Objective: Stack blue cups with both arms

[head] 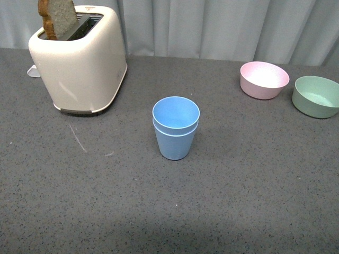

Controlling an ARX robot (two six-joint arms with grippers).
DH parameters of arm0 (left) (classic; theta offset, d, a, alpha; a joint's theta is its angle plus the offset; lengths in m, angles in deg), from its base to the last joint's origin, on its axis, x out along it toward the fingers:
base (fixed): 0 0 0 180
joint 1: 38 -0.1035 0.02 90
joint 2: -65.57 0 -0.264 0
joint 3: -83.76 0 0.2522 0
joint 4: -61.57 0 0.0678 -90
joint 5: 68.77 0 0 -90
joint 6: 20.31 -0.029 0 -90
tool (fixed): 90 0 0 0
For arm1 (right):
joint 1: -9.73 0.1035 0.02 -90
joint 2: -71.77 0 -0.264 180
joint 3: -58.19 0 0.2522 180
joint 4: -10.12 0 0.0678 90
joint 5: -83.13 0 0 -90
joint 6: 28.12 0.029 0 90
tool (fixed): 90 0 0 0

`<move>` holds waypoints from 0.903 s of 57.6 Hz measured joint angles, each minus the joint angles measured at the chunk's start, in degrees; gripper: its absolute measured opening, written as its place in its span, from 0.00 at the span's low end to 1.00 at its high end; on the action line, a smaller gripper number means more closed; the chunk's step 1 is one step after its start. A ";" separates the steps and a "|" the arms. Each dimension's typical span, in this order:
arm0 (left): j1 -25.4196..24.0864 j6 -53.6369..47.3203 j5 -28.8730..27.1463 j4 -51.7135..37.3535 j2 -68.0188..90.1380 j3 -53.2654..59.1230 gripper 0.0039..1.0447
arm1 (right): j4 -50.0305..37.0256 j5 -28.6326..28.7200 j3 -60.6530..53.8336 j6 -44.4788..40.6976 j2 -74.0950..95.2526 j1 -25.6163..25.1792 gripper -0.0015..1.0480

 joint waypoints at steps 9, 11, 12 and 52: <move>0.00 0.00 0.00 0.00 0.00 0.00 0.94 | 3.91 0.00 0.00 0.00 -4.09 0.00 0.01; -0.02 0.00 0.00 0.00 0.00 0.00 0.94 | 5.09 0.00 0.00 0.00 -5.29 0.00 0.01; -0.02 0.00 0.00 0.00 0.00 0.00 0.94 | 5.57 0.00 0.00 0.00 -5.79 0.00 0.01; 0.00 -0.02 0.00 0.00 0.00 0.00 0.94 | 24.59 0.15 0.04 0.00 -24.59 0.00 0.01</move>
